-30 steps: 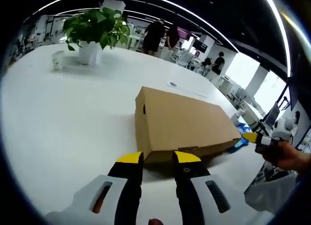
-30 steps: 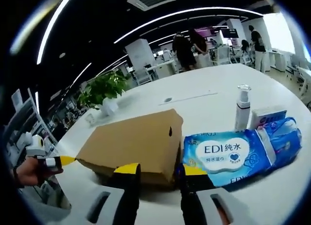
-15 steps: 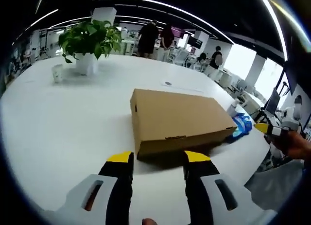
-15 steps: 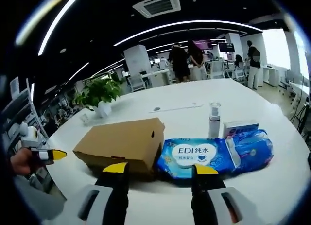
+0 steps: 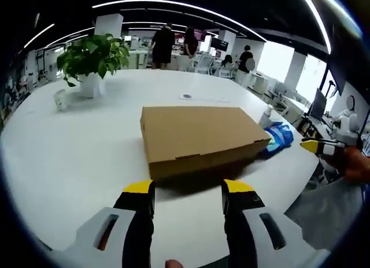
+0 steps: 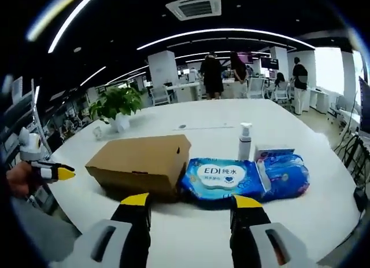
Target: Operate the shoe box by opening the lid, removing the specified soft item, and placing it in the target area until the item is outside and the box remains undamaged.
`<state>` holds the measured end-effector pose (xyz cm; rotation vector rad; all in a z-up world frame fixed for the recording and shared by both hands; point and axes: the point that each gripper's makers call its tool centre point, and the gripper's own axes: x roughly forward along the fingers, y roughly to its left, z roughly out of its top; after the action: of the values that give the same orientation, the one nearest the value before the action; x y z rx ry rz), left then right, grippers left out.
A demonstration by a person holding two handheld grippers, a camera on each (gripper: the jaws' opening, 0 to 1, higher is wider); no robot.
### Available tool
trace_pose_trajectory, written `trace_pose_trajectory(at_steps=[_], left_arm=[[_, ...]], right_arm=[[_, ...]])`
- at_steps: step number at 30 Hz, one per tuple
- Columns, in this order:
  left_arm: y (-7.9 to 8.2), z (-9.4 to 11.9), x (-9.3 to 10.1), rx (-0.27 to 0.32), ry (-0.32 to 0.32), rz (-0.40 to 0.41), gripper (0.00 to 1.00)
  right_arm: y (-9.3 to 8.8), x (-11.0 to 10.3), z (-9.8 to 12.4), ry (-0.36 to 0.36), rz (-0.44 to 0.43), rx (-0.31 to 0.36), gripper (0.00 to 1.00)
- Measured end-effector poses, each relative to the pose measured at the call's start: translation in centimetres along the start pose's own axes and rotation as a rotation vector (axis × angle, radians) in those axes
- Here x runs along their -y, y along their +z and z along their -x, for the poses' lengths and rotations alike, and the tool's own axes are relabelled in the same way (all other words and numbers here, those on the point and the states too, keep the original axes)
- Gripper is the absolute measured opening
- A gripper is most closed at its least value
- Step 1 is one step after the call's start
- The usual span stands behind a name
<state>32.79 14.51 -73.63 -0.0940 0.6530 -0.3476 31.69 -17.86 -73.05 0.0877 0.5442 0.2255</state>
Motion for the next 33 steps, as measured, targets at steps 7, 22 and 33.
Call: trace_pose_trajectory(at_steps=[7,22,33], left_arm=[[-0.7,0.0,-0.2,-0.027,0.007,-0.005,0.46],[-1.5,-0.1,1.2,-0.069,-0.009,-0.049,0.45],[-1.3,0.3,1.0,-0.057,0.002,-0.028,0.45]], right_arm=[[-0.4,0.4,0.5,-0.011,-0.012,-0.008,0.54],[-0.1,0.0,0.8,-0.006,0.011,-0.001,0.53],[-0.3,-0.4,0.7,0.005,0.015,-0.008,0.53]])
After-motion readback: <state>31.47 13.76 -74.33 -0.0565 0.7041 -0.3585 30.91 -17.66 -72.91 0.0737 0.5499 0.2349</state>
